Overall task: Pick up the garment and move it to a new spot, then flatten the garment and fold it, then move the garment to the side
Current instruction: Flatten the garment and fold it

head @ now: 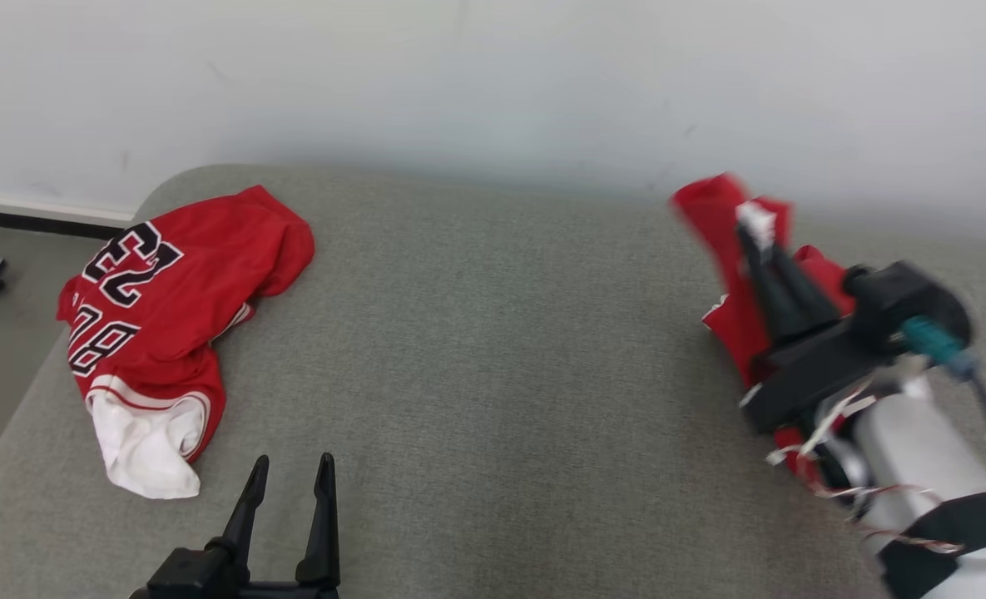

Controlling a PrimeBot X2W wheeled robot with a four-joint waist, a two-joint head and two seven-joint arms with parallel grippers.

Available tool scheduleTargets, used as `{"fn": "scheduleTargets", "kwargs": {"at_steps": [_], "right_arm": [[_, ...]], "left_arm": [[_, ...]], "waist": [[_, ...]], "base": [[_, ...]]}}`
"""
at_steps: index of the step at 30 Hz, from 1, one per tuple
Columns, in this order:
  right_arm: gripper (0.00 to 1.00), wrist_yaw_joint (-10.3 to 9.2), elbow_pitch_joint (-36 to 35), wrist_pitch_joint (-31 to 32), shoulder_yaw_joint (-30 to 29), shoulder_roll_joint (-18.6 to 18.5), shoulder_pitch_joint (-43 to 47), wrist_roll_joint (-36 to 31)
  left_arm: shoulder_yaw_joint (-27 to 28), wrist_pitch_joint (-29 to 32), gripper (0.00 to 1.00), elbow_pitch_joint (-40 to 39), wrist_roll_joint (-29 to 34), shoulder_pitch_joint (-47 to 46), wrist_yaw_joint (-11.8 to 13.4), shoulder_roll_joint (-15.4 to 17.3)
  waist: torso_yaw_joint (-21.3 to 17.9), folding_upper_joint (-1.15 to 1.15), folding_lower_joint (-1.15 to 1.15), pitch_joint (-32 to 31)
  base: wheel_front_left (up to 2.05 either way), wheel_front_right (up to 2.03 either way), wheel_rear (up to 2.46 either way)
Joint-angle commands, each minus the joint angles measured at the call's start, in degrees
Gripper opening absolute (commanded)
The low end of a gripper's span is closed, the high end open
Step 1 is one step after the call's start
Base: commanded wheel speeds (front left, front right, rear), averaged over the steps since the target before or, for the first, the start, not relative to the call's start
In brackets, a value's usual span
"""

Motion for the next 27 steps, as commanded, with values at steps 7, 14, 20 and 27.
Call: {"fn": "scheduleTargets", "kwargs": {"at_steps": [7,14,20,27], "right_arm": [[0.0,-0.12,4.6,-2.1,13.5,8.0,1.6,1.9],[0.0,-0.12,10.9,-4.1,27.9,13.6,2.3,3.9],[1.0,-0.12,17.4,-5.6,33.1,16.6,0.6,7.7],[1.0,-0.12,15.7,-5.9,31.0,15.5,0.2,10.3]], "left_arm": [[-0.9,-0.2,1.0,-0.1,-0.7,-1.4,0.3,0.0],[-1.3,-0.2,1.0,0.2,-1.2,-1.6,0.4,0.0],[-1.5,-0.2,1.0,0.3,-1.6,-1.3,1.0,0.0],[-0.5,-0.2,1.0,0.2,-0.9,-0.2,1.0,0.0]], "waist": [[4.3,0.0,0.01,1.6],[7.1,0.0,0.01,2.7],[7.7,0.0,0.01,2.8],[4.9,0.0,0.01,1.3]], "base": [[0.0,0.0,0.0],[0.0,0.0,0.0],[0.0,0.0,0.0],[0.0,0.0,0.0]]}}
